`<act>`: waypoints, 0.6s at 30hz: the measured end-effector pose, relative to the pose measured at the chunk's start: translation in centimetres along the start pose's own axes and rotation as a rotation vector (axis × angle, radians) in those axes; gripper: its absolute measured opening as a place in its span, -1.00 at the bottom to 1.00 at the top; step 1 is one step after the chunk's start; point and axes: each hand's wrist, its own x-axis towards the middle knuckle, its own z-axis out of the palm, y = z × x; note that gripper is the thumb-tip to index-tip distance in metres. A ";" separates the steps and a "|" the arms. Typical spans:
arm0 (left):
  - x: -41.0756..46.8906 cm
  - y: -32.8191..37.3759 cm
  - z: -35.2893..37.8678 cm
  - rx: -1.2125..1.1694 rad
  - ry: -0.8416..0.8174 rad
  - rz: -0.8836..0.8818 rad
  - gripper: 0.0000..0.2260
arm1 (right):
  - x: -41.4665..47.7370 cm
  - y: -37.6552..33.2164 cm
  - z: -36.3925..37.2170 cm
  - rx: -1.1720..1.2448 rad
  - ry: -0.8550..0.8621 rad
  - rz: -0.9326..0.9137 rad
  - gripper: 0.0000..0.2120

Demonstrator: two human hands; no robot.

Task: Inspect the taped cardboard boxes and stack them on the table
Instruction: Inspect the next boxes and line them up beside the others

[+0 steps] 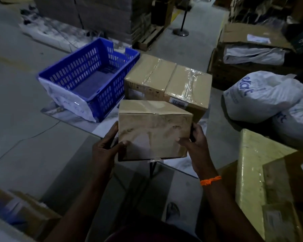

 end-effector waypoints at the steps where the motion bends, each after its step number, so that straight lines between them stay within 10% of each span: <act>1: -0.5 -0.8 -0.5 -0.007 0.005 -0.014 -0.45 | -0.3 0.5 0.0 -0.008 0.003 0.000 -0.37; 18: -5.5 -6.2 -2.1 0.016 0.080 -0.362 -0.74 | -6.4 8.7 -3.4 0.115 0.100 0.306 -0.75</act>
